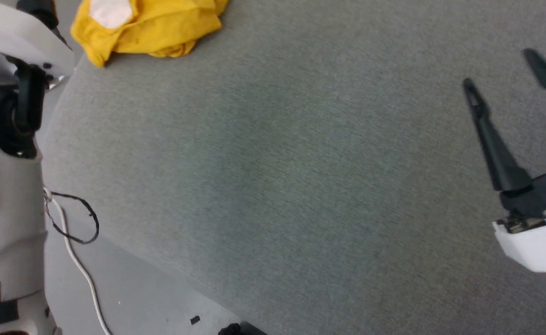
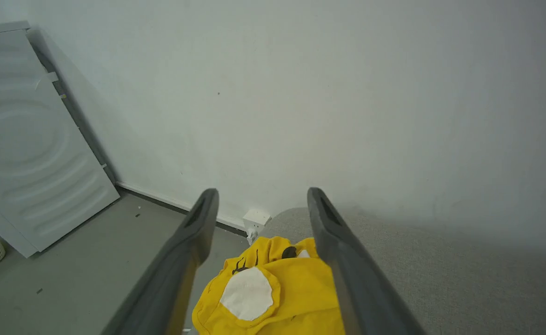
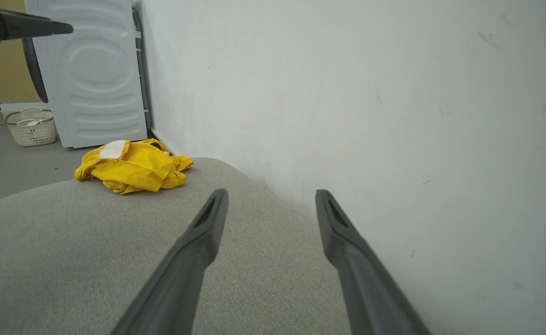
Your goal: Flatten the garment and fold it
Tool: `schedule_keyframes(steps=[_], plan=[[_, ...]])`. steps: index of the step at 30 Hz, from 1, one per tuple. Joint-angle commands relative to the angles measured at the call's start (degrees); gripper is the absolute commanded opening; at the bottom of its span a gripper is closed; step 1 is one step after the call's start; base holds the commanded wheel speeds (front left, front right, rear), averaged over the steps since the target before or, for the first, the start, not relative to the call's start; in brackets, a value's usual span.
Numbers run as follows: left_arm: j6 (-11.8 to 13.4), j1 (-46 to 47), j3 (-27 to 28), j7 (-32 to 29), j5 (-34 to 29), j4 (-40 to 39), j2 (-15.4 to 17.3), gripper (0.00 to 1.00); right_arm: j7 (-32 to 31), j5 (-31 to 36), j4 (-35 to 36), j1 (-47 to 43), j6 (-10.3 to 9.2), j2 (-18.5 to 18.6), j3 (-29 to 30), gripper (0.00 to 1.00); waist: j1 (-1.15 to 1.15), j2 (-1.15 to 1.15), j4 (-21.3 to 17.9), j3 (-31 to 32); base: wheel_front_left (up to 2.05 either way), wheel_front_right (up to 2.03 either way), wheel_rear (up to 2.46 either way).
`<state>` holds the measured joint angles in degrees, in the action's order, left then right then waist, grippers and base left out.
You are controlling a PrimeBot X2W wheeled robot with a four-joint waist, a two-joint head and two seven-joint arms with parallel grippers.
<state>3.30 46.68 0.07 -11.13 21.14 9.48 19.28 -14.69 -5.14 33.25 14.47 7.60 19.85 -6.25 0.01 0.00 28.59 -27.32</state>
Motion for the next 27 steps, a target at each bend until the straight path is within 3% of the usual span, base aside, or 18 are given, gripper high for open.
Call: schedule_keyframes(steps=[1, 11, 25, 27], plan=[[-1.06, 1.83, 0.31, -0.88, 1.06, 1.84, 0.7, 1.0, -1.31, -0.52, 2.27, 1.21, -0.11, 1.04, 0.95, 1.0, -0.01, 0.0, -5.03, -6.21, 0.0, 0.0, 0.0], [-4.13, 6.13, 0.35, -5.27, 4.5, 11.29, 2.44, 1.0, -7.43, -2.0, 11.83, 3.41, -0.11, 4.69, 5.88, 1.0, -0.01, 0.0, -7.87, -13.01, 0.0, 0.0, 0.0], [-3.96, 6.38, -1.67, -7.86, 4.12, 24.87, 3.03, 1.0, -9.97, -3.22, 15.55, 2.73, -0.11, 5.24, 9.63, 1.0, -0.01, 0.0, -11.72, -15.64, 0.0, 0.0, 0.0], [-4.29, 6.13, -1.92, -7.74, 4.22, 25.78, 3.04, 0.29, -9.95, -3.3, 15.69, 2.34, -0.11, 5.13, 10.0, 1.0, -0.01, 0.0, -12.0, -15.65, 0.0, 0.0, 0.0]])
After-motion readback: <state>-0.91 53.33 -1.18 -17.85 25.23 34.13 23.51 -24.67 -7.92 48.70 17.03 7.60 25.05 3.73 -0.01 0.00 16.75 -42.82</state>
